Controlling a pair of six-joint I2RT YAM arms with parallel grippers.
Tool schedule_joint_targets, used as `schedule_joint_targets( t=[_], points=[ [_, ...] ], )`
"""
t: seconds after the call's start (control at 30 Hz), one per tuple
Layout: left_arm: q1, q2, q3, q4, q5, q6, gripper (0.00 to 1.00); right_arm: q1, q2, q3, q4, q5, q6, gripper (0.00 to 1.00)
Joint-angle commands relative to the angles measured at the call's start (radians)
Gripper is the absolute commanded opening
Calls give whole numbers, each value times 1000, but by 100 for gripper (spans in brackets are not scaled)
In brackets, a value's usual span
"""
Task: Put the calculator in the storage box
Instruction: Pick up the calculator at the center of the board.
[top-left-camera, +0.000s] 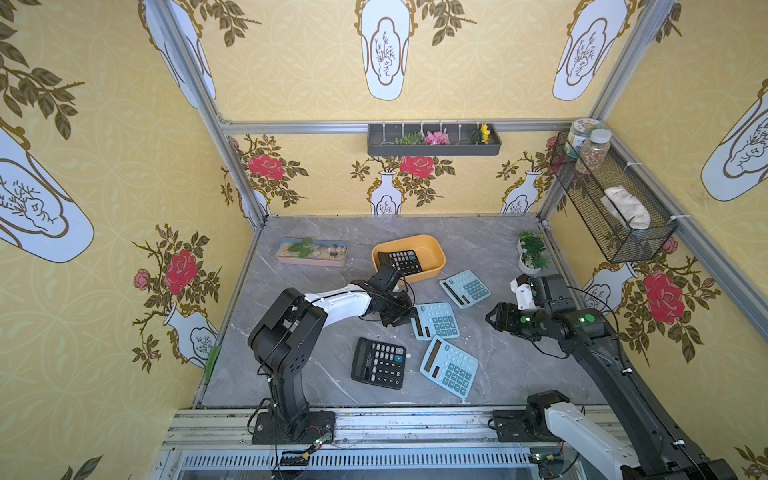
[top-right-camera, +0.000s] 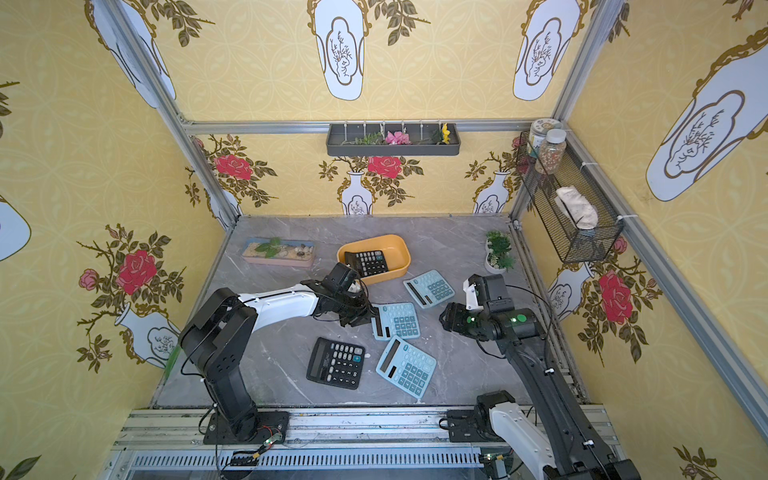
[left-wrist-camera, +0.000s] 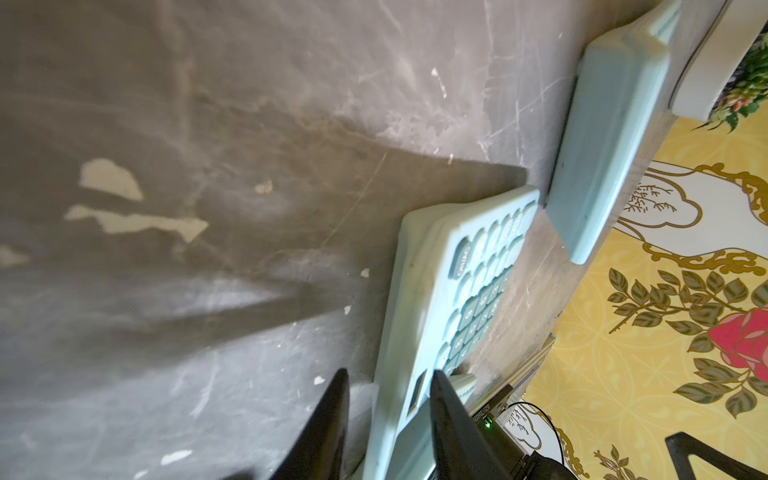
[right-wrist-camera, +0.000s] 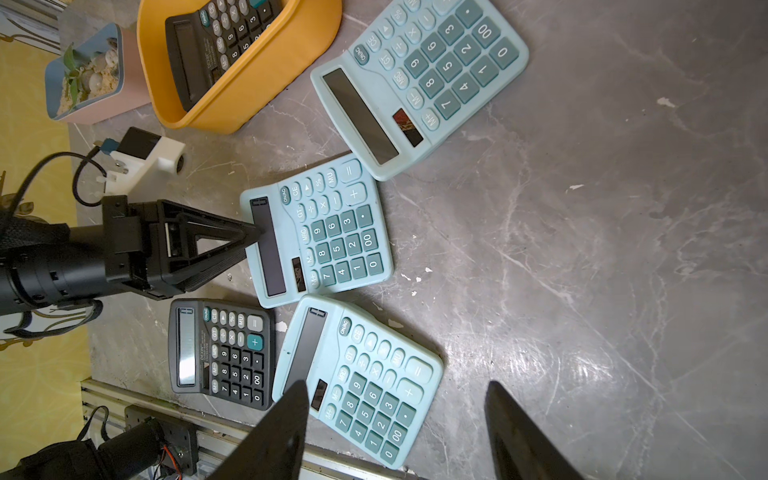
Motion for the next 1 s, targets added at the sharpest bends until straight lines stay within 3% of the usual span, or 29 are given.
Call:
schedule_joint_targets(
  t=[0.0, 0.47, 0.7, 0.97],
  points=[
    [-6, 13, -6, 41, 24, -6, 33, 0, 1, -2, 22, -1, -1, 67],
    [-13, -3, -53, 16, 16, 10, 6, 0, 0, 0, 22, -4, -1, 64],
    [-1, -148, -18, -247, -61, 125, 0, 1, 0, 4, 22, -11, -3, 64],
    [91, -332, 117, -496, -89, 218, 0, 0, 21, 36, 24, -19, -12, 63]
  ],
)
